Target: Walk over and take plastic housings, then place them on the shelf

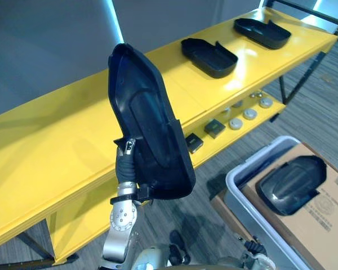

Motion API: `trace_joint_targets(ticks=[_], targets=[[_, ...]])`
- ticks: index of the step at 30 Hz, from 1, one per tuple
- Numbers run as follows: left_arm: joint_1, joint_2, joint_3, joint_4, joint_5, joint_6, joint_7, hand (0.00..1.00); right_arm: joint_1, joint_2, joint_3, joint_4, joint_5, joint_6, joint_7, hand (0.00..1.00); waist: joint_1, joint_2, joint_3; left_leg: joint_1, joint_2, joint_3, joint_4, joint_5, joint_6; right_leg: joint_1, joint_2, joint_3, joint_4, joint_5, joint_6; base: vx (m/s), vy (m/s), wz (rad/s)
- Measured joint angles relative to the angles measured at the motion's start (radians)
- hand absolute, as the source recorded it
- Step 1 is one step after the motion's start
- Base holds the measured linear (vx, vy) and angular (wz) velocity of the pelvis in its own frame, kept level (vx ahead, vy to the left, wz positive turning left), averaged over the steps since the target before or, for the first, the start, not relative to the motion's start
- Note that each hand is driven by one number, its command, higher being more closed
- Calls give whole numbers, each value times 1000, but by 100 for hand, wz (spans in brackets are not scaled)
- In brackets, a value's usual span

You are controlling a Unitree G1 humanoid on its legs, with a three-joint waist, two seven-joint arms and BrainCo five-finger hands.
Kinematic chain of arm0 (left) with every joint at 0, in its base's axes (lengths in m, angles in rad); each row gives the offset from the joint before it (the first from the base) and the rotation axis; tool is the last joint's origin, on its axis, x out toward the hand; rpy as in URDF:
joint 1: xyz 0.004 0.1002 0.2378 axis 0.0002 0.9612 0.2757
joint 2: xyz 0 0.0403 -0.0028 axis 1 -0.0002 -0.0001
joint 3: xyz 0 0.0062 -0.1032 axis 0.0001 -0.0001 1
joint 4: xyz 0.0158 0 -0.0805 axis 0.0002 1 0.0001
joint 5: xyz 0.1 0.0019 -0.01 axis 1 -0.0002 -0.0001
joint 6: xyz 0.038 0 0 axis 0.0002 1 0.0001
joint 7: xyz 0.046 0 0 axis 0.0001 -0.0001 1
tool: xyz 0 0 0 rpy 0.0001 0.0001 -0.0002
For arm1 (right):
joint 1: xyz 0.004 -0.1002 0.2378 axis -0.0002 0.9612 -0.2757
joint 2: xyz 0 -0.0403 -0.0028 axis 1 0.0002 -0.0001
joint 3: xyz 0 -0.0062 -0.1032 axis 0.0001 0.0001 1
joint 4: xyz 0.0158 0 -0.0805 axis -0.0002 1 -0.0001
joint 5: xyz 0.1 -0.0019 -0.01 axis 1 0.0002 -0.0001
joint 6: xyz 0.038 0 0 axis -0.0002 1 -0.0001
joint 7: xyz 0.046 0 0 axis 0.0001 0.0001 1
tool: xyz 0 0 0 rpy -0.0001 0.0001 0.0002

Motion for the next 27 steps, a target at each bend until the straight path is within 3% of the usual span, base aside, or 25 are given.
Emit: trace_joint_targets(ticks=[2,4,5,6,7,9,11,17,24,25,27], targets=[[1,0,-21,-1,0,-2,-1,100,34,0,3,-12,-5,0,0,0,1,-12,-2,16,-43,-74,3,2,2,-20,-8,89,5,12,18,194,-34,149],[22,-15,-11,-5,-1,-3,2,100,57,4,2,-33,-8,3,1,0,37,-30,-1,47,-77,-105,-17,-24,-15,-13,-40,105,-4,60,30,151,-55,76],[29,-17,-3,-6,-1,-4,2,100,60,8,2,-50,-10,3,1,0,43,-31,-3,50,-69,-85,-15,-40,-29,-5,-41,105,-19,81,30,110,-96,22],[40,-21,8,-7,-2,-11,1,100,60,19,3,-87,-20,3,2,0,42,-37,-6,54,-25,14,-6,-80,-70,11,-37,99,-79,143,33,184,-150,15],[42,-25,-1,-10,-2,-12,-7,100,57,28,3,-104,-28,1,2,0,37,-15,-17,50,2,46,2,-58,-78,24,-24,83,-122,188,25,203,-169,12],[47,-31,-23,-18,-3,-12,-10,100,57,47,9,-120,-34,3,2,0,38,-13,-21,44,17,45,4,-39,-62,44,-8,71,-157,209,15,150,-108,6],[47,-32,-42,-18,-3,-12,-19,100,59,55,22,-120,-35,5,1,0,36,-22,-26,45,28,37,-1,-31,-73,61,5,56,-191,218,2,119,-92,5],[45,-32,-73,-17,-1,-12,-31,100,63,60,22,-116,-35,4,1,0,35,-35,-36,101,36,21,-53,10,-139,133,23,47,-269,236,-25,82,-83,0],[31,-30,-59,95,14,2,-22,100,58,55,20,-68,-44,2,1,0,16,-13,-69,139,54,-6,-125,34,-158,182,63,46,-374,296,-37,-28,-52,-4],[4,-28,-54,132,33,7,-7,100,57,52,21,-67,-47,2,1,0,13,-9,-72,141,56,-13,-140,45,-142,182,70,46,-391,310,-43,-111,-43,0],[-49,-28,-41,191,54,22,17,100,49,49,22,-52,-57,1,1,0,10,-9,-73,144,57,-15,-163,60,-150,184,75,47,-416,331,-47,-161,-51,-4]])
